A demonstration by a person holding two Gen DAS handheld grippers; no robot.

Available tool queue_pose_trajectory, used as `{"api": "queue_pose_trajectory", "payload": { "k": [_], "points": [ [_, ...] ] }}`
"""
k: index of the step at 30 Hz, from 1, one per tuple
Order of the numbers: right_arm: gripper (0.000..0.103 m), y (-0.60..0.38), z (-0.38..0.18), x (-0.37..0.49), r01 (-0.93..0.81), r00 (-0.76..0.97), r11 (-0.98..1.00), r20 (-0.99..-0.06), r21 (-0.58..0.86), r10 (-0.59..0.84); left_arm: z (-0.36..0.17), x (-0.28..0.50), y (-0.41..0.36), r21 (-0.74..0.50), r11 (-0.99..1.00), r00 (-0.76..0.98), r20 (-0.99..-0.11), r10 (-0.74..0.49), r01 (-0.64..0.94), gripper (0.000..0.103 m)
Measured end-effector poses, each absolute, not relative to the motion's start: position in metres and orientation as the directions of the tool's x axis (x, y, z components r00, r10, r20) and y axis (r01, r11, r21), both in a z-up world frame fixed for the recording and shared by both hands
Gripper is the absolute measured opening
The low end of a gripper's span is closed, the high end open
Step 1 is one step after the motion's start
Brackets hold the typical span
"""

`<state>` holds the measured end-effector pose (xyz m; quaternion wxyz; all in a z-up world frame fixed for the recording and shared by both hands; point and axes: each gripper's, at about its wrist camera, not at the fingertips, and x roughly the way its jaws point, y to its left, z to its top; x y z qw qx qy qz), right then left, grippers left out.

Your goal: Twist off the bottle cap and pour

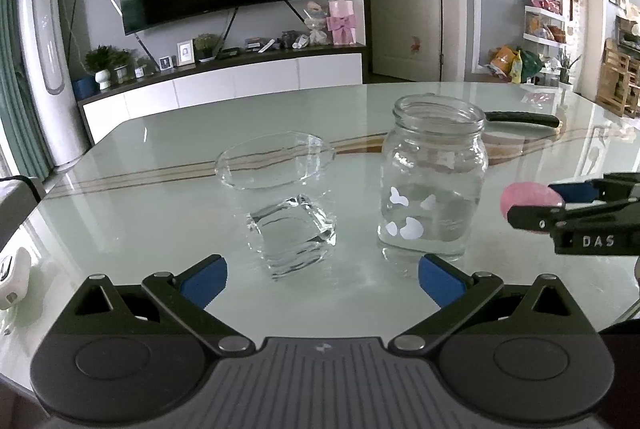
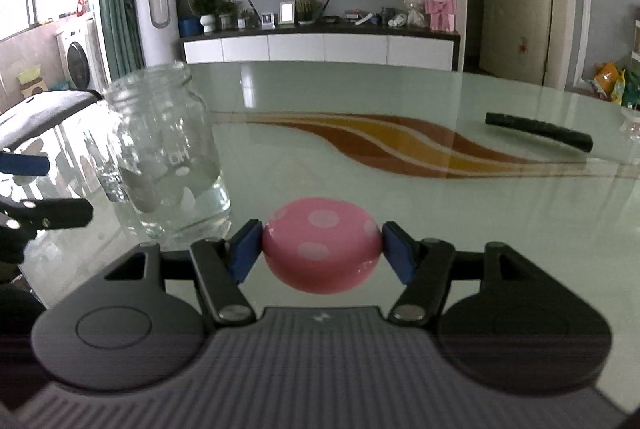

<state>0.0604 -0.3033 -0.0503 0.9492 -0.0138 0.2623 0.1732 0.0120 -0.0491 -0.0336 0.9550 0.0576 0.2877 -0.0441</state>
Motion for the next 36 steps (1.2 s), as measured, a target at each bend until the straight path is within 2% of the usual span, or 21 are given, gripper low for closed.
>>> {"api": "queue_pose_trajectory", "payload": {
  "k": [29,32,36],
  "points": [
    [0.066,-0.299,-0.063,0.061,-0.334,0.785,0.94,-0.532,0.067,0.317,-0.039,0.01,-0.05,0.066,0.994,0.827,-0.561,-0.034,0.086,0.103],
    [0.069,-0.3,-0.064,0.062,-0.336,0.784,0.939,-0.533,0.068,0.319,-0.039,0.009,-0.05,0.063,0.995,0.827,-0.562,-0.033,0.082,0.103],
    [0.078,-0.298,-0.061,0.058,-0.343,0.788,0.937,-0.522,0.065,0.325,-0.04,0.008,-0.05,0.058,0.995,0.826,-0.563,-0.031,0.078,0.103]
  ]
}}
